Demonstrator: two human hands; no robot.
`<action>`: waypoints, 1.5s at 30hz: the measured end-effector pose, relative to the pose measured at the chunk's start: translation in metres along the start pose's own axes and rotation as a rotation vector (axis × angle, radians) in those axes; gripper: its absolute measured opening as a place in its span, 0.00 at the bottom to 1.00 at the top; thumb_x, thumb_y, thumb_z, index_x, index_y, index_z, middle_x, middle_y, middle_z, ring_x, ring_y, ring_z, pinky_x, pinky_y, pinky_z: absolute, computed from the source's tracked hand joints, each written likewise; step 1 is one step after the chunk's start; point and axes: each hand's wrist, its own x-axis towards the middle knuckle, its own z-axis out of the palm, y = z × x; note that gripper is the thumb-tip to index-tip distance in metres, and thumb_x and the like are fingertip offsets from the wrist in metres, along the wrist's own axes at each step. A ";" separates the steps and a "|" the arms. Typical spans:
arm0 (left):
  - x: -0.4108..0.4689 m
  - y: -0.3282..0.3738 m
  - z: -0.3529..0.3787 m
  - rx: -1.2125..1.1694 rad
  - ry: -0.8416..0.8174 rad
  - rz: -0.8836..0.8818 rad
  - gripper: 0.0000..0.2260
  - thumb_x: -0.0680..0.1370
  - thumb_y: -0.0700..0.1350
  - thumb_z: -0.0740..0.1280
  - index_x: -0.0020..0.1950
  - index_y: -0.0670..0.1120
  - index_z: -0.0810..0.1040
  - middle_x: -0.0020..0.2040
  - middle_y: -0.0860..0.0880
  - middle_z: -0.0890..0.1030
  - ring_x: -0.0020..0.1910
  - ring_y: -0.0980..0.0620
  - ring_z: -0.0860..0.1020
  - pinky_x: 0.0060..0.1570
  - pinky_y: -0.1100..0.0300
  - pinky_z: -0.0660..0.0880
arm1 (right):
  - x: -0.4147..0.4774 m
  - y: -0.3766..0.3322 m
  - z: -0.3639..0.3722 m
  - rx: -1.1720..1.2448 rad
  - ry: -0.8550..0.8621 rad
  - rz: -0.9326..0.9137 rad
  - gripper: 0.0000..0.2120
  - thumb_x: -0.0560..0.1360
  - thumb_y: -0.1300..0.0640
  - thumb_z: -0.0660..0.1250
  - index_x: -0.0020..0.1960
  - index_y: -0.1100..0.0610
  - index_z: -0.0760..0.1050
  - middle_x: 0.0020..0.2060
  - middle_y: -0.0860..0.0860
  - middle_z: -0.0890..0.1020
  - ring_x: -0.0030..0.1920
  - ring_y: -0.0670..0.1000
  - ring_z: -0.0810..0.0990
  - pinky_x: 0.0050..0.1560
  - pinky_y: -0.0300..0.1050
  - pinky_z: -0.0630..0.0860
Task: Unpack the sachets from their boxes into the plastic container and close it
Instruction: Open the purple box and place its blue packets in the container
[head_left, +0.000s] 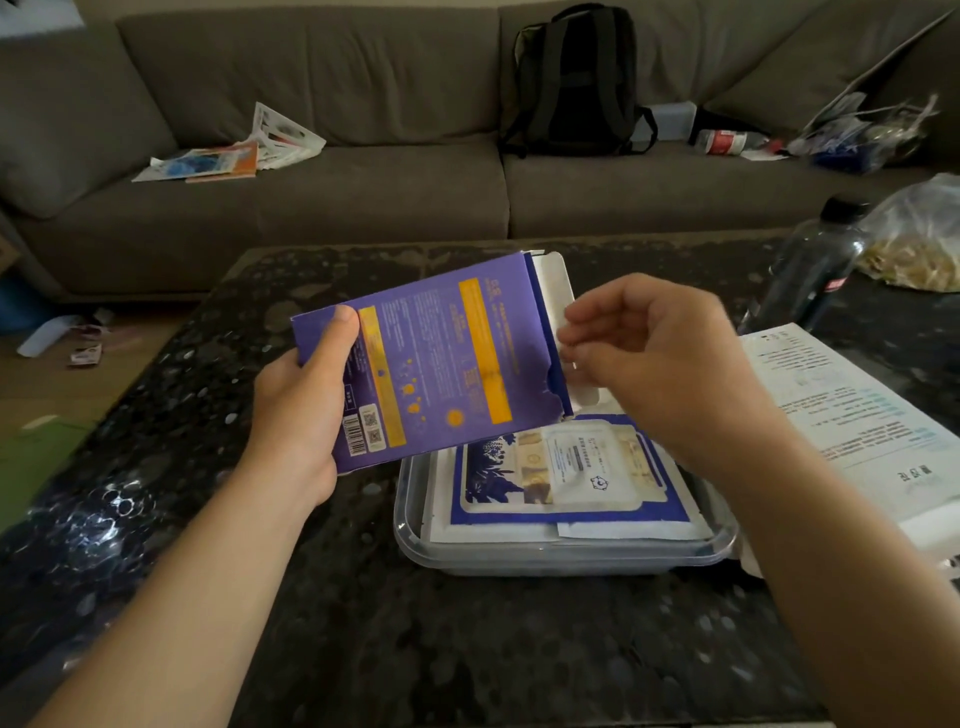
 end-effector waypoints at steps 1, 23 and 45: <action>-0.001 0.000 0.001 -0.002 -0.001 0.000 0.16 0.81 0.61 0.68 0.58 0.51 0.83 0.45 0.55 0.89 0.41 0.54 0.88 0.43 0.53 0.81 | 0.000 0.002 0.002 -0.033 -0.015 0.012 0.11 0.76 0.68 0.71 0.53 0.53 0.79 0.43 0.47 0.84 0.44 0.43 0.84 0.43 0.35 0.82; 0.004 0.000 -0.005 0.037 0.016 -0.006 0.19 0.81 0.61 0.68 0.60 0.48 0.83 0.46 0.53 0.89 0.41 0.53 0.88 0.42 0.54 0.81 | 0.008 0.012 0.006 0.070 -0.095 0.303 0.03 0.80 0.59 0.67 0.48 0.58 0.76 0.44 0.57 0.86 0.47 0.54 0.86 0.47 0.53 0.85; 0.017 0.005 -0.018 0.082 0.002 0.028 0.15 0.80 0.60 0.71 0.54 0.49 0.84 0.43 0.52 0.89 0.40 0.52 0.88 0.47 0.49 0.83 | 0.011 0.026 -0.010 0.385 -0.142 0.323 0.15 0.74 0.54 0.71 0.60 0.52 0.76 0.49 0.51 0.87 0.49 0.53 0.87 0.48 0.56 0.82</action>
